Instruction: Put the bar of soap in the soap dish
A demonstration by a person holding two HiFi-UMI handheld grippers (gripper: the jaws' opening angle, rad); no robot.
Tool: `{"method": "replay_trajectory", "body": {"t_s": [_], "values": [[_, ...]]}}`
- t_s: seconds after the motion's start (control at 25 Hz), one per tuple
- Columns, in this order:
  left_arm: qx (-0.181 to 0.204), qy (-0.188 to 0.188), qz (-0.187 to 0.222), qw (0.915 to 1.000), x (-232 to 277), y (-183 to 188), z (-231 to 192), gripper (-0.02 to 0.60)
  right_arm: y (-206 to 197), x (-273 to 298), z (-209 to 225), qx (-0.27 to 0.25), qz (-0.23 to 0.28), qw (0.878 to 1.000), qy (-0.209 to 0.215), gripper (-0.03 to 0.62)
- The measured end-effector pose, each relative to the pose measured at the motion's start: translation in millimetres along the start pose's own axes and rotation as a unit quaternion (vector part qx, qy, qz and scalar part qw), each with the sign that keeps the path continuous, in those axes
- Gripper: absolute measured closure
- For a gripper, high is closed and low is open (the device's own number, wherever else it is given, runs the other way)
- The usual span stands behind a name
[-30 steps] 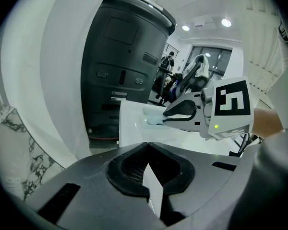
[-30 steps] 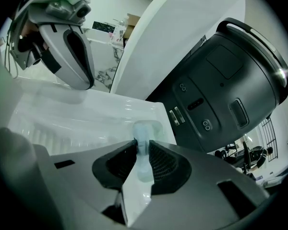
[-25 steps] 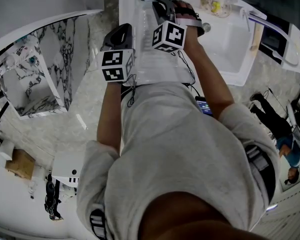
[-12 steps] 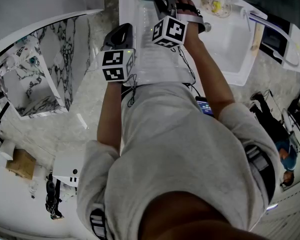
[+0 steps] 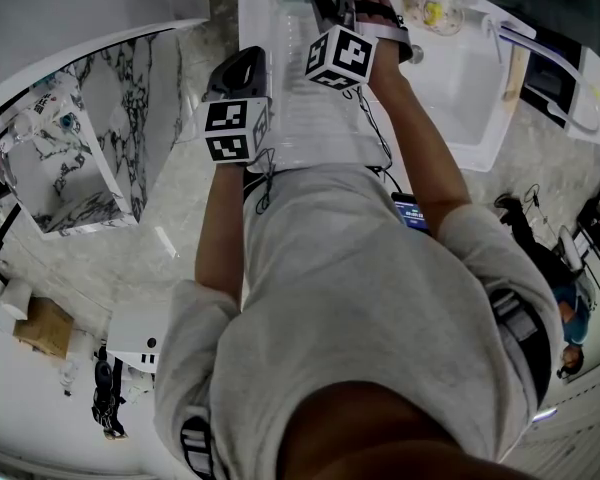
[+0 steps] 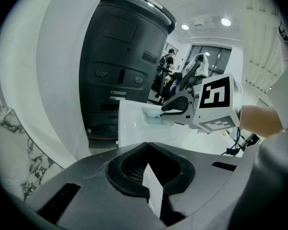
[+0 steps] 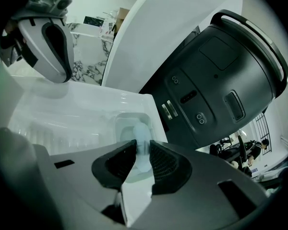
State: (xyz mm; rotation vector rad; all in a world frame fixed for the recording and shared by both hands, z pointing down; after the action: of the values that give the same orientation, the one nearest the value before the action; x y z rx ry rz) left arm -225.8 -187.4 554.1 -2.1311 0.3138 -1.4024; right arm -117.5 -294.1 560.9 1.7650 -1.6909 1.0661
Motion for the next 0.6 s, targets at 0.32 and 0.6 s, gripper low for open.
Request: {"method": "replay_trajectory", "body": {"t_s": [0.32, 0.6], "values": [[0.002, 0.0, 0.0, 1.0, 0.9, 1.0, 2.1, 0.563, -3.4, 0.2, 0.4, 0.011, -0.002, 1.0, 0.004, 0.502], [0.005, 0.0, -0.003, 1.0, 2.1, 0.8, 4.2, 0.563, -7.6, -1.4, -3.0, 0.044, 0.002, 0.998, 0.036, 0.455]]}}
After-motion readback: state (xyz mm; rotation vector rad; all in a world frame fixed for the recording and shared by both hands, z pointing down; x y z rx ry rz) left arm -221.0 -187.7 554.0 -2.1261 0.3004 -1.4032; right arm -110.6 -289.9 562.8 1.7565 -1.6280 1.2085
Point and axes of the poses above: the fingertips, and each gripper's own axes: x forward along the fingers, z to its right, y out of its top, the point moved 4 cm from there along -x, backward along the fingers, and after that the axes turned 11 degrees about -z, right-handed, at the moved point
